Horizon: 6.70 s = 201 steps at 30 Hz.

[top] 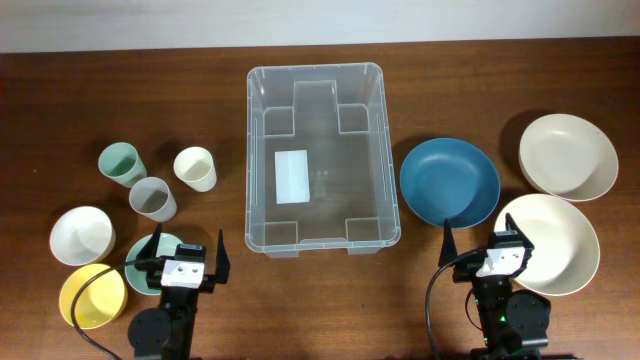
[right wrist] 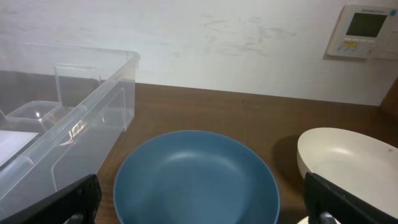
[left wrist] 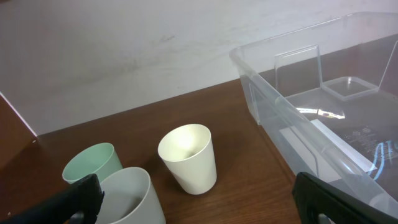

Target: Pack container

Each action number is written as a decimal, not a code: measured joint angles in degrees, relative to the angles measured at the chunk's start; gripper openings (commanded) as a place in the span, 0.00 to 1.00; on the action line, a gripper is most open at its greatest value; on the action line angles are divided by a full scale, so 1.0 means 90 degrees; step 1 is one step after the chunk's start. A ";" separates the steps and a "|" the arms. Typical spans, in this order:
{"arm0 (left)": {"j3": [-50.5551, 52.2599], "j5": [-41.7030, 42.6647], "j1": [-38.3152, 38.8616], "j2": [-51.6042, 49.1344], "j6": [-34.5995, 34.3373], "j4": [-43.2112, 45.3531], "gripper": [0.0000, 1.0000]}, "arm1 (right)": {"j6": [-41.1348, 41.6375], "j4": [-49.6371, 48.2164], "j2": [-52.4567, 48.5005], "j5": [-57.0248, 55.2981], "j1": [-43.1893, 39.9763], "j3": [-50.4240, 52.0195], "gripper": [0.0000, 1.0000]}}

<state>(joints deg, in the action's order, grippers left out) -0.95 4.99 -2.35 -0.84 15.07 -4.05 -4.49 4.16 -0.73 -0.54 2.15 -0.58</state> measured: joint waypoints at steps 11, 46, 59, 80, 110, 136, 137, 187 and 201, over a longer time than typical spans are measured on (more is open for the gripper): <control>0.0000 0.0000 0.0000 0.0000 0.0000 0.0000 0.99 | -0.0002 0.0000 0.0000 0.0000 0.0000 0.0000 0.99; 0.0000 0.0000 0.0000 0.0000 0.0000 0.0000 0.99 | 0.0002 0.0000 0.0000 0.0000 0.0000 0.0000 0.99; 0.0000 0.0000 0.0000 0.0000 0.0000 -0.0002 0.99 | -0.0005 0.0000 0.0000 0.0000 0.0000 0.0000 0.99; 0.0000 -0.0002 0.0000 0.0000 0.0000 0.0000 1.00 | 0.0000 0.0000 0.0000 0.0000 0.0000 0.0000 0.99; 0.0000 0.0000 0.0000 0.0000 0.0000 -0.0002 0.99 | -0.0002 0.0000 0.0000 0.0000 0.0000 0.0000 0.99; 0.0000 -0.0002 0.0000 0.0000 0.0000 0.0000 0.99 | -0.0002 0.0000 0.0000 0.0000 0.0000 0.0000 0.99; 0.0000 -0.0002 0.0000 0.0000 0.0000 0.0000 0.99 | -0.0002 0.0000 0.0000 0.0000 0.0000 0.0000 0.99; -0.3502 -0.0556 0.0000 -0.2460 -0.1282 -0.3082 0.99 | 0.1001 0.5515 -0.6545 -0.0119 -0.0449 -0.7038 0.99; -0.7288 -0.0097 0.0000 -0.7050 -0.1841 -0.5797 0.99 | 0.0758 0.5700 -0.9386 -0.0192 -0.0913 -0.8765 0.99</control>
<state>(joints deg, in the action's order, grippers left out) -66.54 4.12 -2.35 -64.29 -1.50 -56.23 2.33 55.46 -85.21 -2.26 -6.07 -79.46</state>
